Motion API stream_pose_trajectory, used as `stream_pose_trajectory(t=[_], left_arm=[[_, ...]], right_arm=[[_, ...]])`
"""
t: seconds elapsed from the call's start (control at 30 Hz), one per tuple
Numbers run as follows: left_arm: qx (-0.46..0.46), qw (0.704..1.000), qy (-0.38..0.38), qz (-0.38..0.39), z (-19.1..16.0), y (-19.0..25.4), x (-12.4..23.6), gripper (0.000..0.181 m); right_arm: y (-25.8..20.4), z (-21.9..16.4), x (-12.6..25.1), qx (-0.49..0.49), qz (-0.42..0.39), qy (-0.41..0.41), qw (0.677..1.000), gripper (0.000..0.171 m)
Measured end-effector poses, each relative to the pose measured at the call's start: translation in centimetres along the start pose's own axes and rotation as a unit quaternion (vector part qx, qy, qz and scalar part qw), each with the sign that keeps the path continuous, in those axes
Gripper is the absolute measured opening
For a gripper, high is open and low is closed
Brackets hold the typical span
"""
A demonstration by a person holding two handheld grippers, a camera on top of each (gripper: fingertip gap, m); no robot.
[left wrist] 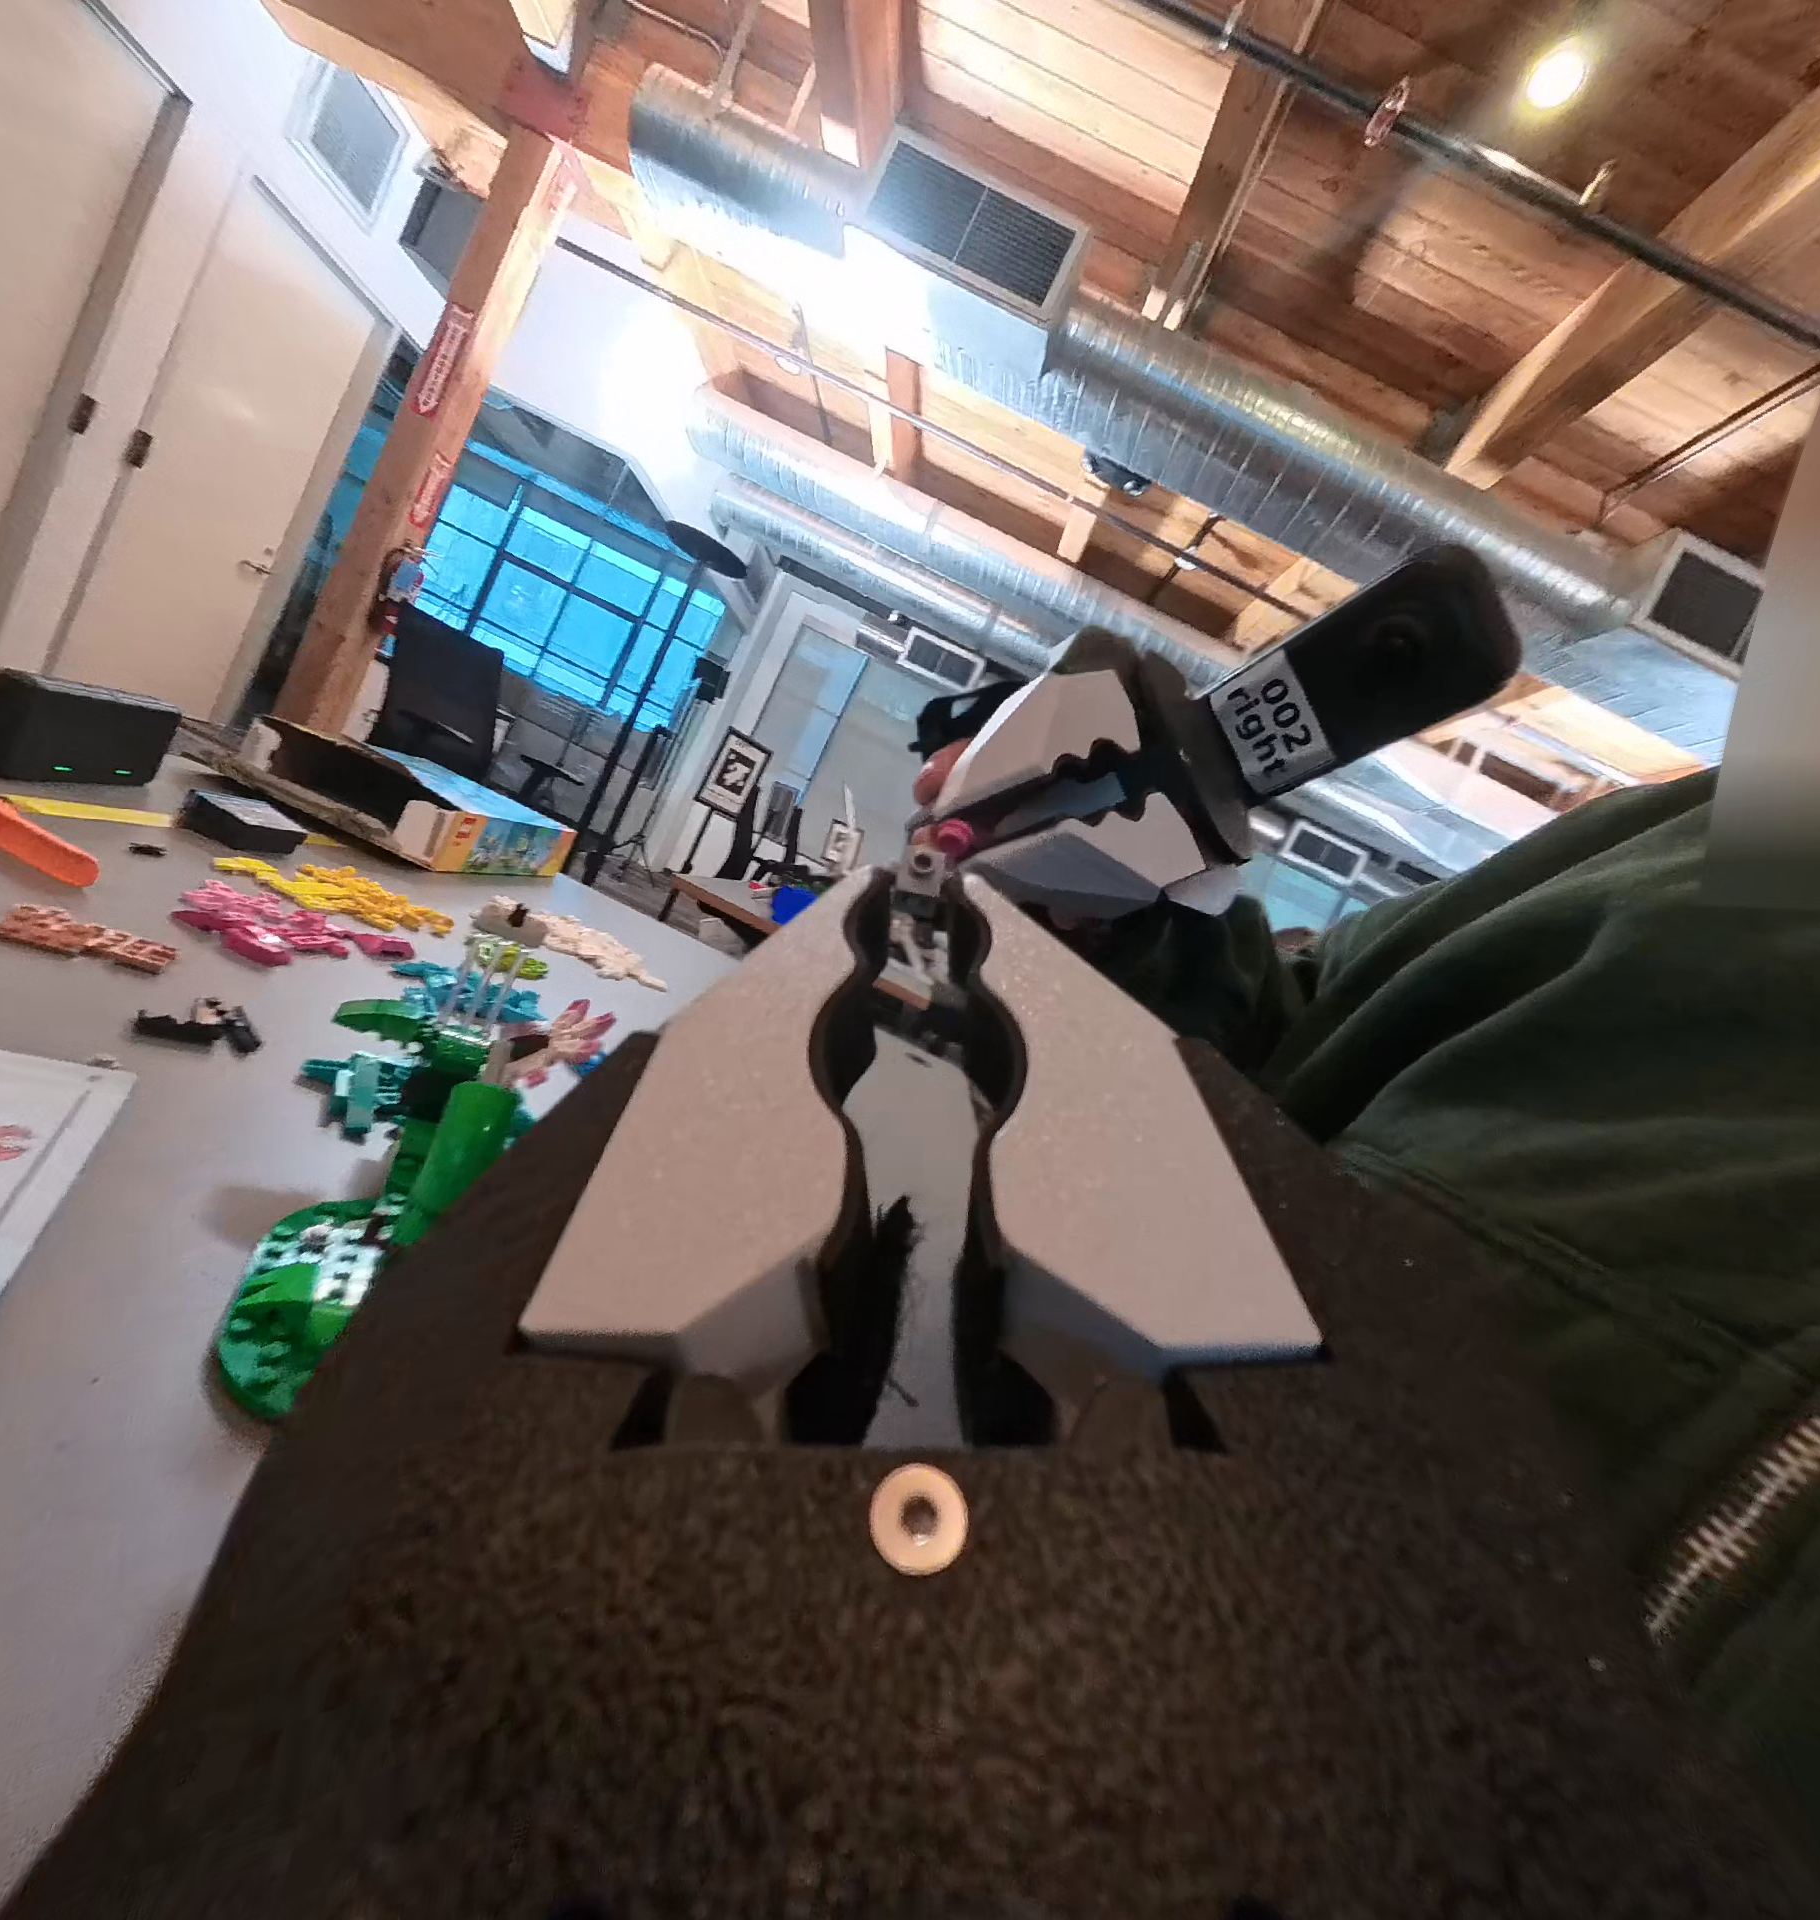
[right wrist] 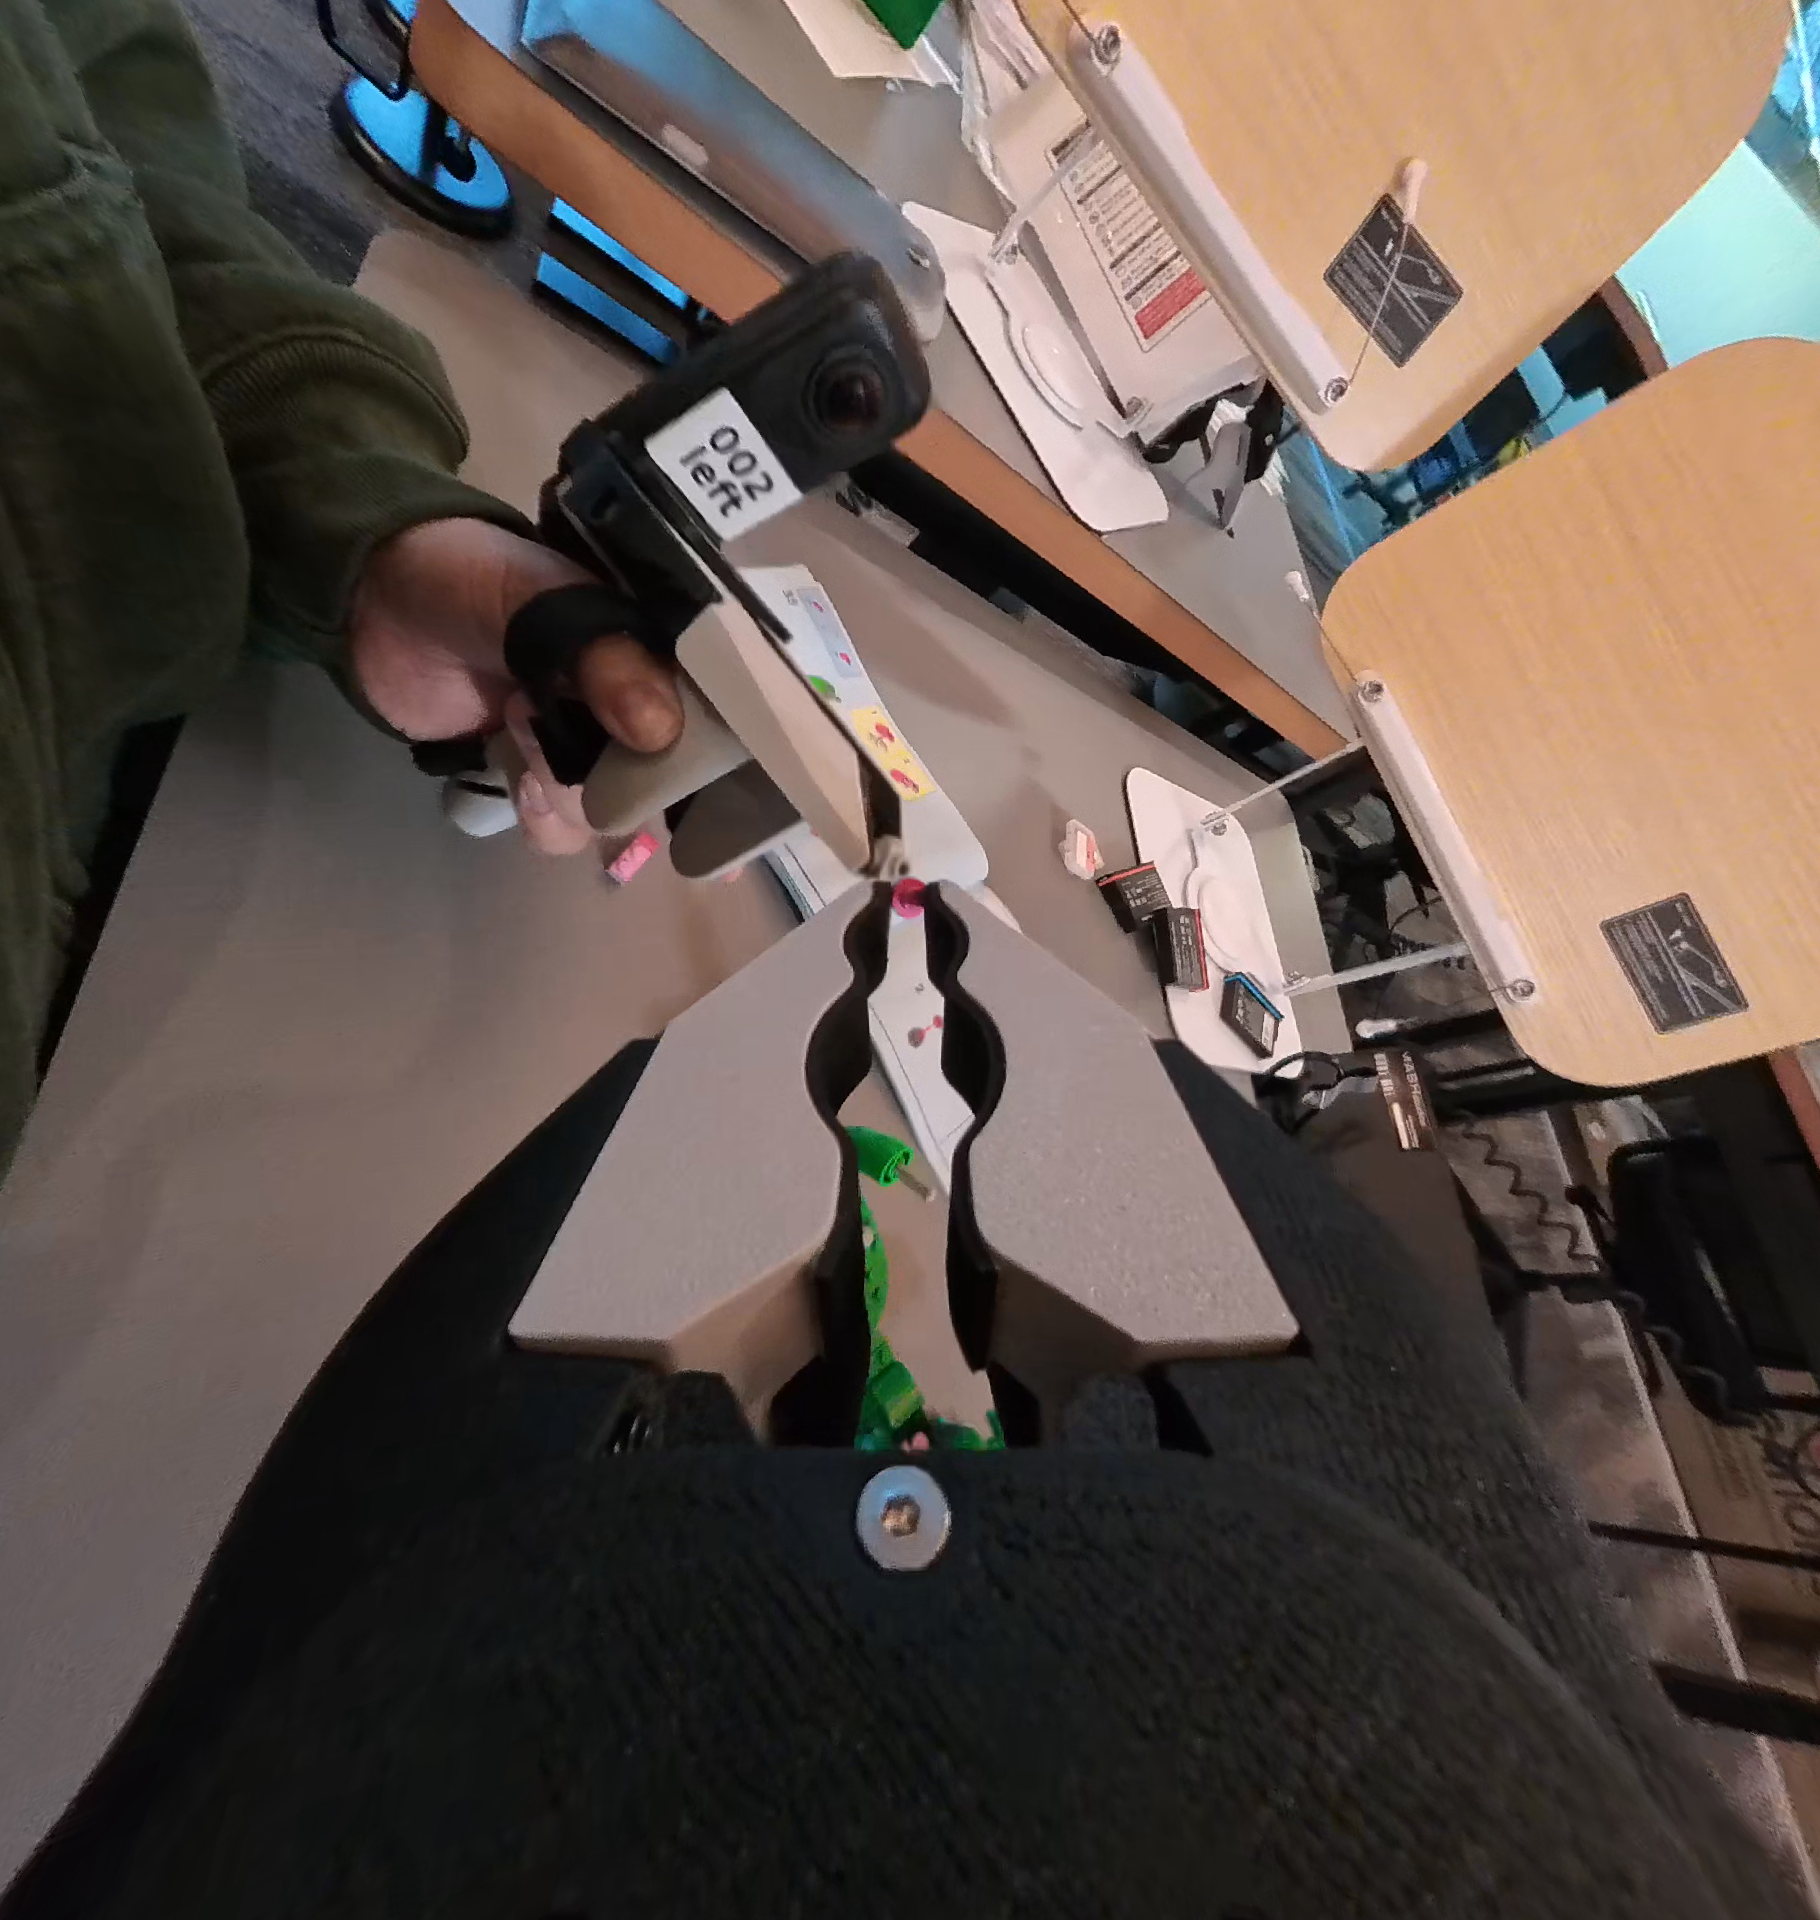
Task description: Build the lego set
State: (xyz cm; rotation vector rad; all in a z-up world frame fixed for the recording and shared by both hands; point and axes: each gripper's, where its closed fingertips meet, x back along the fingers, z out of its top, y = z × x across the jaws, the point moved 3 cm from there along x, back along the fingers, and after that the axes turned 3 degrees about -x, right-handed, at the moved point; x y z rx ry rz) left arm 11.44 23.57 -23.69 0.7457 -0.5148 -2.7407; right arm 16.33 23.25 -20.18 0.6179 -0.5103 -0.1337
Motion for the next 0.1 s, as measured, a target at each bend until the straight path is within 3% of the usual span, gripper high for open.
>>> stream_pose_trajectory(t=[0.03, 0.1], left_arm=[[-0.013, 1.0, -0.006, 0.013, -0.1, -0.2, 0.3, 0.008], [-0.063, 0.996, -0.033, 0.053, -0.4, -0.9, 1.1, 0.008]], right_arm=[[0.0, -0.4, 0.0, -0.008, -0.002, -0.005, 1.0, 0.005], [-0.4, -1.8, -0.5, -0.033, -0.002, -0.025, 0.999, 0.005]])
